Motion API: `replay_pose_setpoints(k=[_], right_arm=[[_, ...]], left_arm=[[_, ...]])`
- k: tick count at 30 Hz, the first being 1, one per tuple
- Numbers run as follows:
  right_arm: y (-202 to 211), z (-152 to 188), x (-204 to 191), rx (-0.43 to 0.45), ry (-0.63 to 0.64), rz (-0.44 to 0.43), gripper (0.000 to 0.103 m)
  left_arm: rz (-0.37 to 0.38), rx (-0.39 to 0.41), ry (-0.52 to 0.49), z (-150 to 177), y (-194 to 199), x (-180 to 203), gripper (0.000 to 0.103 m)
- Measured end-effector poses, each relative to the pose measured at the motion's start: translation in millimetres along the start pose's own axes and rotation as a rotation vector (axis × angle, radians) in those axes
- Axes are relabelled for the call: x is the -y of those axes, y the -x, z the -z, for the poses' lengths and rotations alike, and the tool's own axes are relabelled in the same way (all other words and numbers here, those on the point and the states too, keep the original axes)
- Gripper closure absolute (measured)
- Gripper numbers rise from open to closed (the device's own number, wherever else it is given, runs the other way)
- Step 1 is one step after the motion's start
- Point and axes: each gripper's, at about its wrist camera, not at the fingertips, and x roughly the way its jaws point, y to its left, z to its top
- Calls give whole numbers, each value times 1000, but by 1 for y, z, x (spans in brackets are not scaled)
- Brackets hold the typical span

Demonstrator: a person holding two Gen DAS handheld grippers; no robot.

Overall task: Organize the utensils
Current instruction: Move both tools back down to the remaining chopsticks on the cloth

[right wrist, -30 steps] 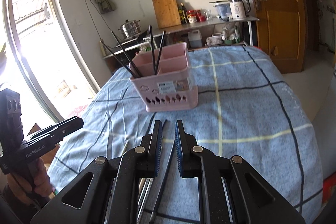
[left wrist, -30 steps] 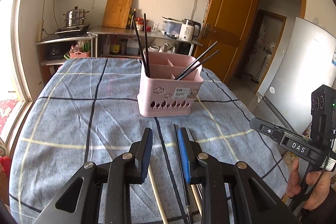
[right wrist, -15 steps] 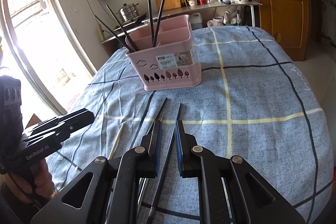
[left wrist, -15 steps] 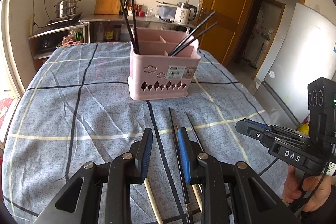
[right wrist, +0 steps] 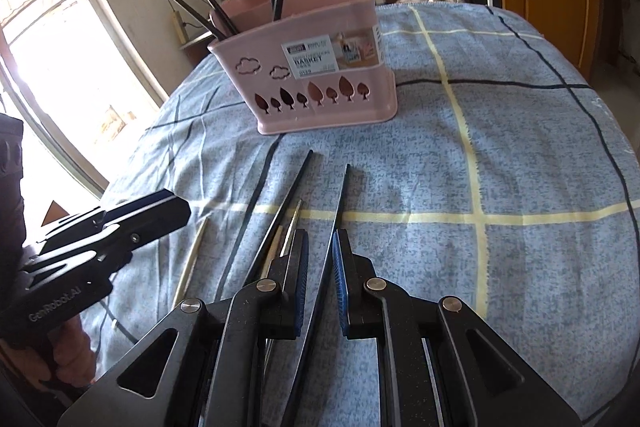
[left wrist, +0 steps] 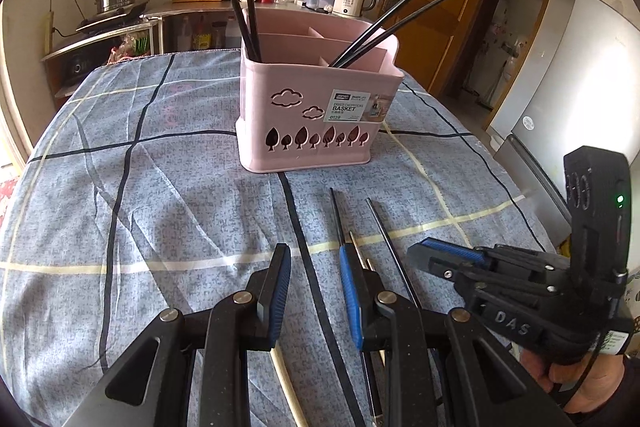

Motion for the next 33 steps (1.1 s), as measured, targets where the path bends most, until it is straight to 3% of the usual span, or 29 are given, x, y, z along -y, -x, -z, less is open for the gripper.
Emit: replay_pose_setpoints(k=[6,14,23,27,33], right_arm=[[-18,1,5,-39,1,24,91],[-10,5,23,-33,-34,24,92],[-8,7,31,-25,-52,3,92],[-9,6,30,-28,-54,0,92],[-9,4,33,-32,-66,4,92]], left_arm=[[11,-40,-7,-7,-21,2,78],[20,-93,-20,-20,-54,15,78],[-55,-153,-65,-30,-91,29,78],[-78,-152,-71,-29,-90,29,87],[-98,-151,-26,-23,-80,7,92]])
